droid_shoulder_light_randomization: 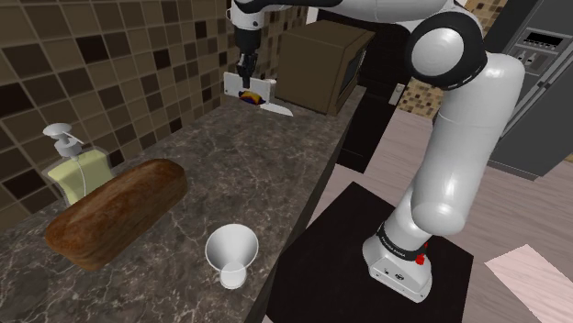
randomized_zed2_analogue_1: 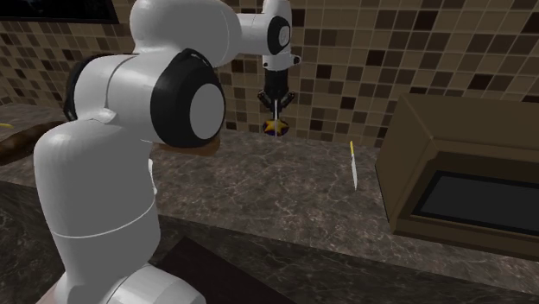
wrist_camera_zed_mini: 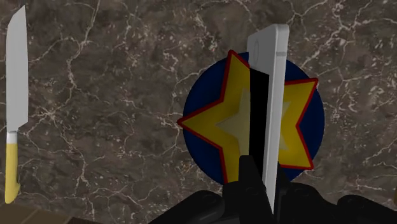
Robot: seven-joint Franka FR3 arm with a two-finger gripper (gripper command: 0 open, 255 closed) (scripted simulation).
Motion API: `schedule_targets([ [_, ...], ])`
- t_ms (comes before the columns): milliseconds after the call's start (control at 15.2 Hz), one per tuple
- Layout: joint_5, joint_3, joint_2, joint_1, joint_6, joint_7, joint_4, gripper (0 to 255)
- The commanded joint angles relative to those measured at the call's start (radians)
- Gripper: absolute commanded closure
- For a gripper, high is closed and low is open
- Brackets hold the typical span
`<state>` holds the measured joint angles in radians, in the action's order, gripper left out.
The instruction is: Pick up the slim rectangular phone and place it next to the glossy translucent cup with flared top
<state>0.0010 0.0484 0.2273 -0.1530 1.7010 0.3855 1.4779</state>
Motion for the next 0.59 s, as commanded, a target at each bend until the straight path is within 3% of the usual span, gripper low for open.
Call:
schedule_targets([
  [0,-0.004,-0.016,-0.027,-0.027,0.013,-0.043,0.041,255],
  [528,-0.015,-0.088,-0.102,-0.130,0.036,-0.219,0.140,255],
])
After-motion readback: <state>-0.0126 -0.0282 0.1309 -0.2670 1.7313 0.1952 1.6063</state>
